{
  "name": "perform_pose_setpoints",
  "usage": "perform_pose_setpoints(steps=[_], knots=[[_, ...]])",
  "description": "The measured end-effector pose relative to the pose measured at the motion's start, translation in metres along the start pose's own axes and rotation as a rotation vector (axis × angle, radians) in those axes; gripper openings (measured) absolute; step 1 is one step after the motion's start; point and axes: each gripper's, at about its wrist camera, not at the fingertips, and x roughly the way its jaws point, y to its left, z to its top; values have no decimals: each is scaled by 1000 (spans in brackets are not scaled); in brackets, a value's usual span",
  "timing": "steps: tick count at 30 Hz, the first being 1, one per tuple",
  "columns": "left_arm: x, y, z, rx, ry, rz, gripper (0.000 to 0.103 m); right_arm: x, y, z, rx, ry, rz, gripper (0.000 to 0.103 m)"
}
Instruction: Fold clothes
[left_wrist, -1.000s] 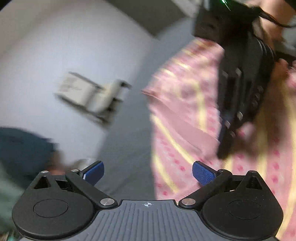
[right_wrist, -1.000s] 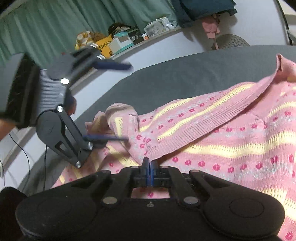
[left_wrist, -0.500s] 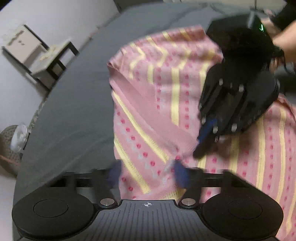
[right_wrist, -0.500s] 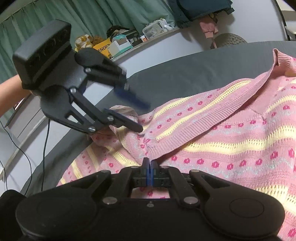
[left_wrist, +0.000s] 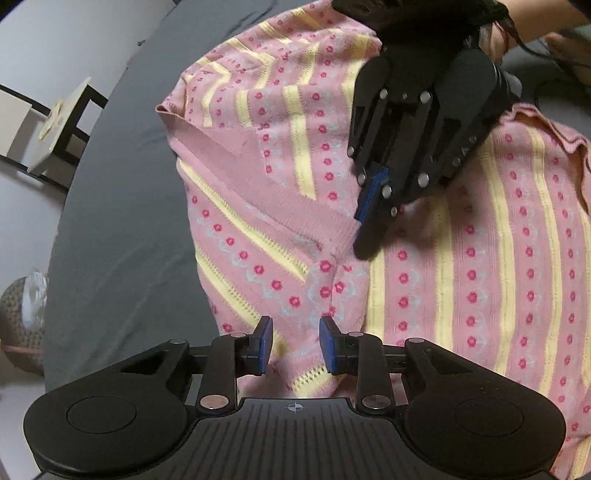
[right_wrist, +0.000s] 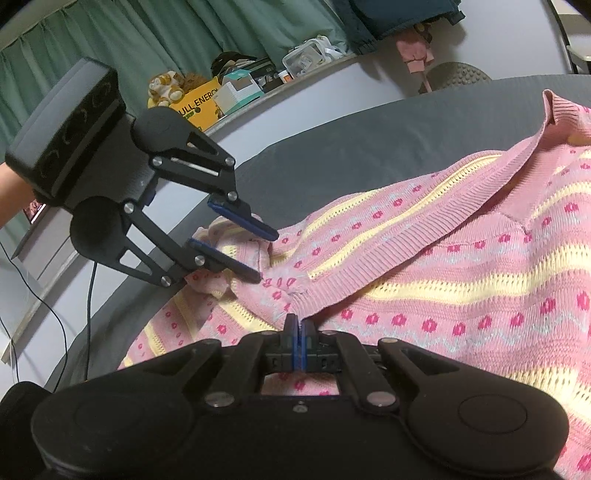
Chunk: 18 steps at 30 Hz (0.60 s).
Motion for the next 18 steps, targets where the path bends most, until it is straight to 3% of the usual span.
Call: perform_pose_setpoints(steps=[7, 18], knots=[[1, 1, 1, 15, 15, -13, 29, 2, 0, 0, 1, 0, 0, 2], [22, -18, 5, 194, 111, -3, 29, 2, -1, -1, 6, -1, 1, 2]])
